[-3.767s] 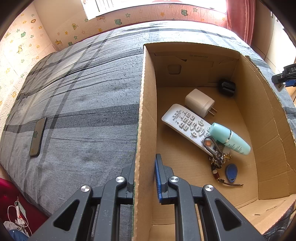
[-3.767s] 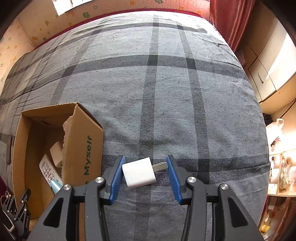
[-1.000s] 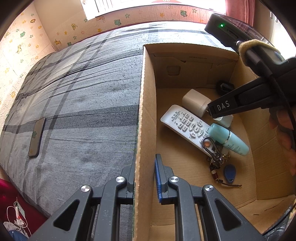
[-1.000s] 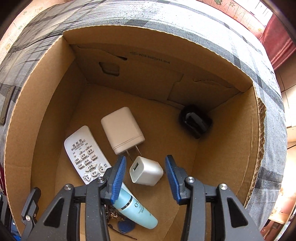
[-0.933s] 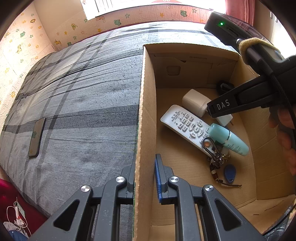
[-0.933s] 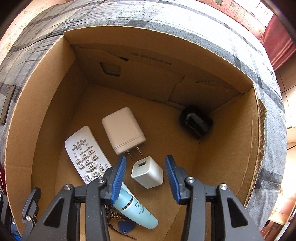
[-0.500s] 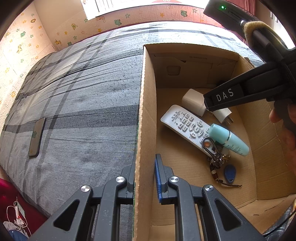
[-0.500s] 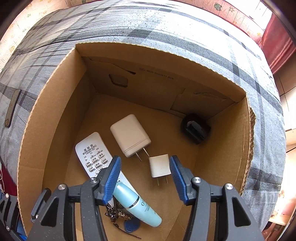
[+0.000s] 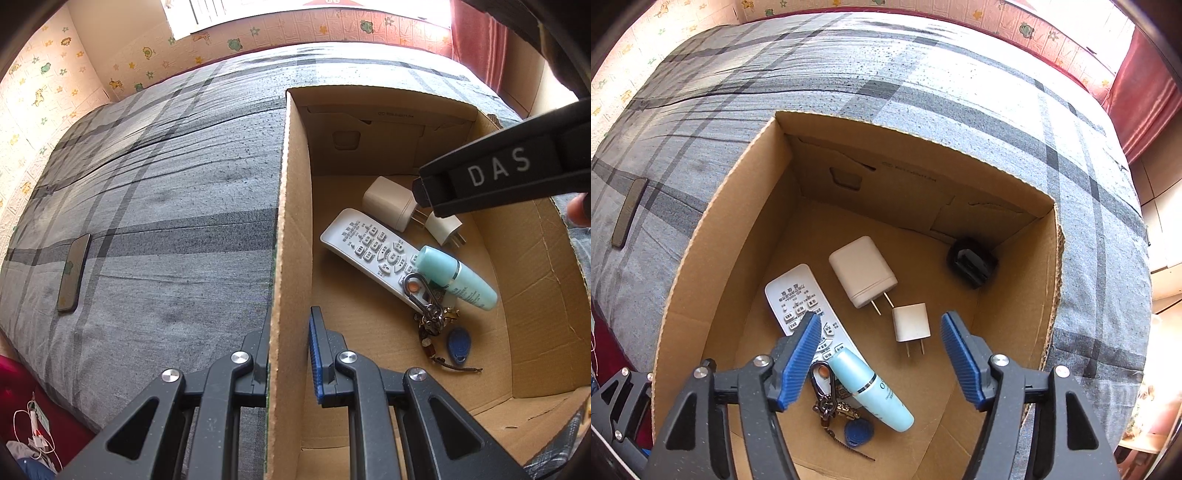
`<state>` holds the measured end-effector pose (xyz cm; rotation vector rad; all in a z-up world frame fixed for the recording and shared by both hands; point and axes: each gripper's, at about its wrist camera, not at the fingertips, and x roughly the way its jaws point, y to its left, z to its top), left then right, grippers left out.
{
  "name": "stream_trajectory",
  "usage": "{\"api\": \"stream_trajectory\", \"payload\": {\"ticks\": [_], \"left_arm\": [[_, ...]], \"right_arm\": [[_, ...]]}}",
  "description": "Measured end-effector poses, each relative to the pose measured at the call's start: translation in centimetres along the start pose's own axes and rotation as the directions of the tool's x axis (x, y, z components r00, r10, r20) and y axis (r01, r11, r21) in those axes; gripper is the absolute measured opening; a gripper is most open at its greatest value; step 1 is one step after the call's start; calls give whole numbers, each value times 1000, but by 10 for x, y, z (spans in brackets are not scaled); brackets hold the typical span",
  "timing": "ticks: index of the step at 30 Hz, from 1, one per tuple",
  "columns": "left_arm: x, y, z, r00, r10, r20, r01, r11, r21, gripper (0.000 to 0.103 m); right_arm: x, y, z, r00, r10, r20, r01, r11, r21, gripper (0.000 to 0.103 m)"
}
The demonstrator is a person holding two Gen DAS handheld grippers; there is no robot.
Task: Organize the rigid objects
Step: 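Withdraw the right tool from the box while the left tool releases the box wall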
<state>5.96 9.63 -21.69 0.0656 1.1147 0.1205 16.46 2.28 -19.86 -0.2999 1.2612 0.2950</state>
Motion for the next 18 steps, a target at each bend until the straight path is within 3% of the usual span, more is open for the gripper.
{"api": "stream_trajectory", "payload": {"ticks": [8,18], "left_arm": [[-1,-1,0,1000,-4,2,4,1000,0,16],[-1,-1,0,1000,-1,3,1,1000,10,16]], "right_arm": [[-30,-14,-12,998,-10,59,8,999,39,102],[-69,-35,-38,989,-36,140,24,996,89,103]]}}
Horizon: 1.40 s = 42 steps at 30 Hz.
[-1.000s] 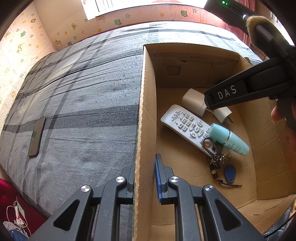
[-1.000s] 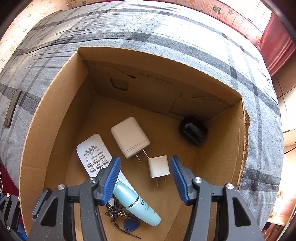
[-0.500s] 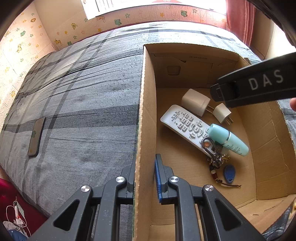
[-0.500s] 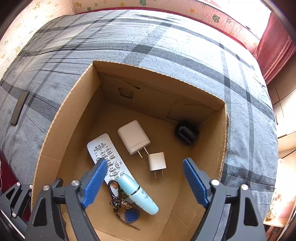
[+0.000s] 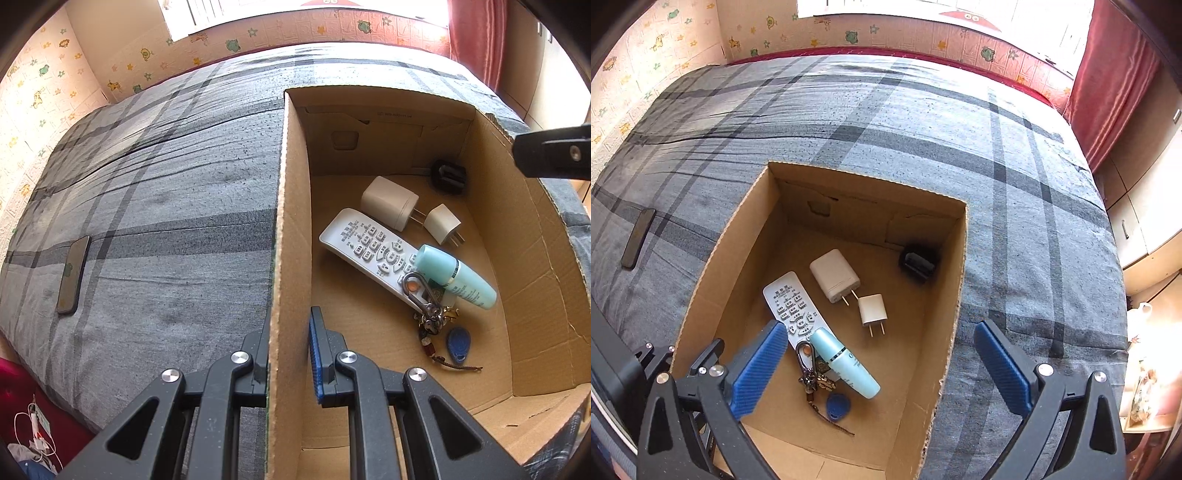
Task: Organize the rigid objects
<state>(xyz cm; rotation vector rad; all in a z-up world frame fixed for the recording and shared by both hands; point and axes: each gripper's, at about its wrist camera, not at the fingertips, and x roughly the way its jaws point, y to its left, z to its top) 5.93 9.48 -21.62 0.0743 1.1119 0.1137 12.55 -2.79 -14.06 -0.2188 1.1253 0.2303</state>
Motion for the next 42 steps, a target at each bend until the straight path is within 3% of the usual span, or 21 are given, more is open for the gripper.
{"api": "stream_trajectory", "payload": {"ticks": [16,18,21,22,27,29,42], "left_arm": [[-1,-1,1,1000,7,-9,-7,1000,-1,18],[-6,-1,2,1000,19,6,-19,1000,-2,28],[-19,1,5,999,37,32,-37,999,-6,71],[-25,1,6,999,32,42,-31,999,-11,78],[-56,1,9,994,42,96,-42,999,-6,91],[-67,0,8,992,52,113,-52,999,-5,103],[-151,-14,-5,974,50,220,-53,999,8,103]], "right_arm": [[-43,-33,-50,997,-24,69,20,998,55,103],[-46,-34,-51,997,-30,78,26,998,56,103],[-50,-32,-54,996,-22,86,18,998,54,103],[-52,-32,-55,996,-14,90,10,999,53,103],[-66,-29,-60,993,-2,117,-3,999,49,103],[-71,-30,-62,992,-4,126,-3,999,52,103],[-131,-34,-79,971,6,237,-24,997,72,103]]}}
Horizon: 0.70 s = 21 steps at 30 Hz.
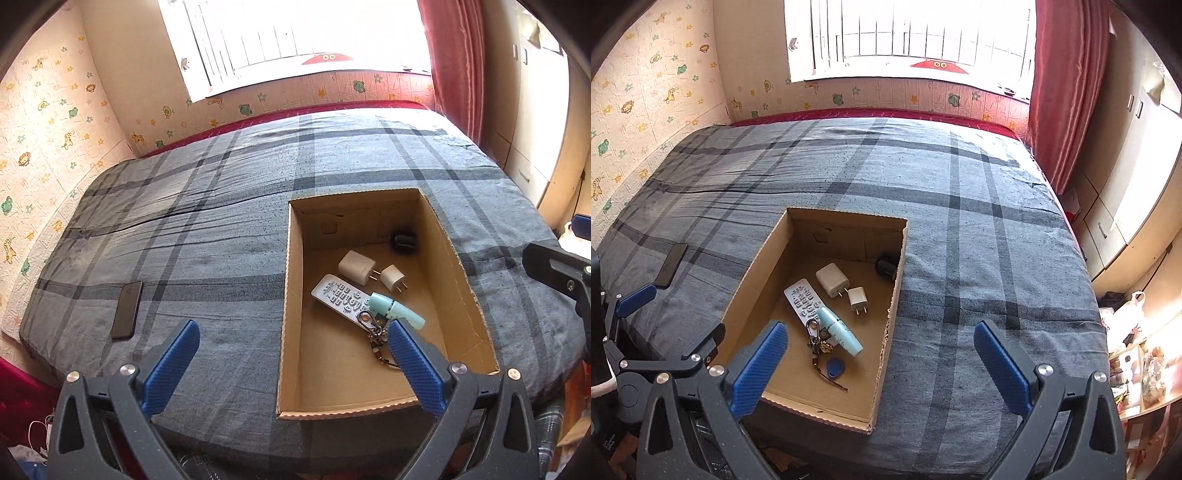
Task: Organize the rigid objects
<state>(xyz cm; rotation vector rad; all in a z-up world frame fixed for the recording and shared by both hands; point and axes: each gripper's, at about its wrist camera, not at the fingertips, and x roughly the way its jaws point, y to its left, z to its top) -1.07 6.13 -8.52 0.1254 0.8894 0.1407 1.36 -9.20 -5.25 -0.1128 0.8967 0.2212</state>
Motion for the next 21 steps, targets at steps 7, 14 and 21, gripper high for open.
{"api": "stream_trajectory", "payload": {"ticks": [7,14,21], "left_arm": [[-41,-8,-4,998,20,67,-20,1000,-4,103],[-68,-15,-12,995,-8,99,10,1000,-22,103],[-88,-24,-19,992,-49,116,52,999,-15,103]], "right_arm": [[-28,-4,-8,999,-3,34,3,1000,9,103],[-50,-6,-21,998,-1,68,0,1000,18,103],[-65,-5,-32,997,-7,81,5,1000,18,103]]}}
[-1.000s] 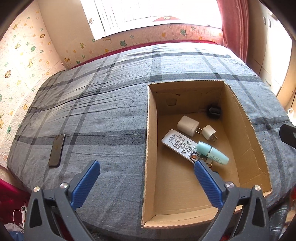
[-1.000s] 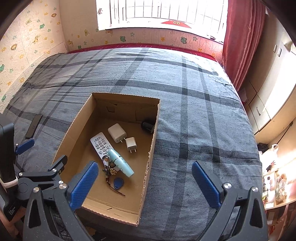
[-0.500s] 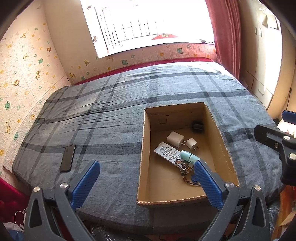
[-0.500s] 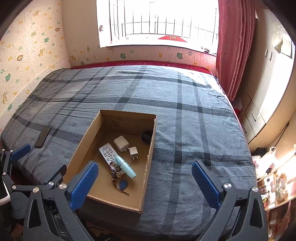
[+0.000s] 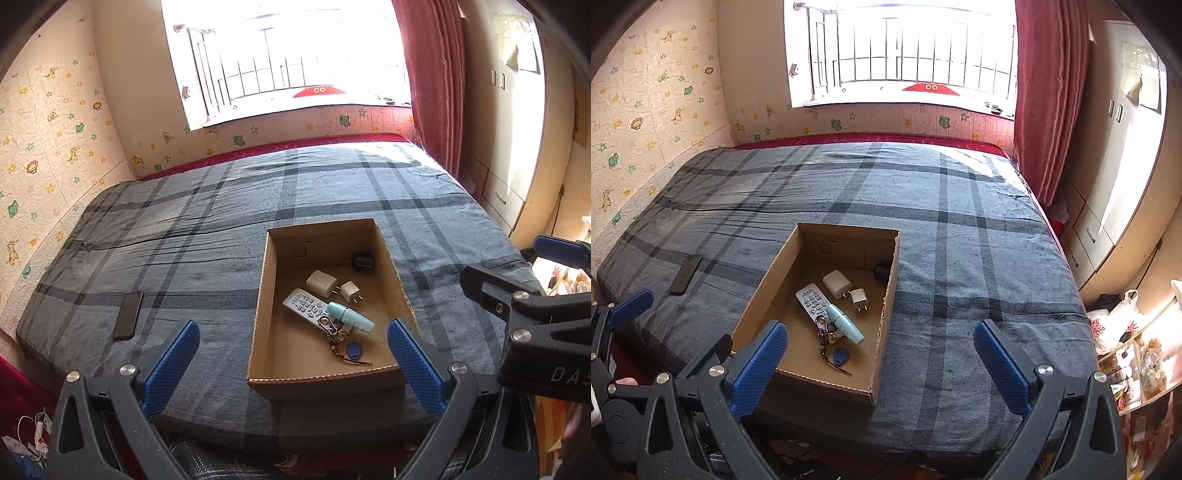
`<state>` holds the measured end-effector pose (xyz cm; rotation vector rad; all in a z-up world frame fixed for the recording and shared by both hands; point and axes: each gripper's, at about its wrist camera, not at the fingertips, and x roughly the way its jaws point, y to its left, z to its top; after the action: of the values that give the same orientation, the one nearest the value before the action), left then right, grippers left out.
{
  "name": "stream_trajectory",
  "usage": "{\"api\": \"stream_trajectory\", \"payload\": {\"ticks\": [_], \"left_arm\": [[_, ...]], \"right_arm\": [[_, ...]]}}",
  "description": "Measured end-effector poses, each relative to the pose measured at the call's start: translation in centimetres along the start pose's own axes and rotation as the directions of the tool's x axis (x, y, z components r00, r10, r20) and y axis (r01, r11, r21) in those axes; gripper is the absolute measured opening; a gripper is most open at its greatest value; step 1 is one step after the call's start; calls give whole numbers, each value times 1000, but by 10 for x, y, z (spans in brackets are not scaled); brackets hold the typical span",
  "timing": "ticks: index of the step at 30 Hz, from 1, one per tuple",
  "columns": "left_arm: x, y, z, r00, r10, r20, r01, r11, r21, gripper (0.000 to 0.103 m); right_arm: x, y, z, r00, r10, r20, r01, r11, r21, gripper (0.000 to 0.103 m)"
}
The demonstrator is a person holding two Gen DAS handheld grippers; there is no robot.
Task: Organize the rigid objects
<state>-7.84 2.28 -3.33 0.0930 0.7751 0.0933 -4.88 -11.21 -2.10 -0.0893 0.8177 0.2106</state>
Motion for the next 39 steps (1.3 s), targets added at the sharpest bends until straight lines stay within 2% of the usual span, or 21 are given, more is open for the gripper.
{"api": "stream_trajectory", "payload": {"ticks": [5,14,39], "left_arm": [[-12,-3,4,999,17,28,-16,1000,-7,103],[-11,0,8,1000,4,14,-4,999,-35,103],[-10,-4,12,1000,-15,22,16,999,-31,103]], "right_arm": [[-9,0,-1,1000,-4,14,4,1000,0,103],[-11,-3,4,1000,-7,13,6,1000,14,103],[-15,-5,6,999,-22,27,21,1000,20,103]]}}
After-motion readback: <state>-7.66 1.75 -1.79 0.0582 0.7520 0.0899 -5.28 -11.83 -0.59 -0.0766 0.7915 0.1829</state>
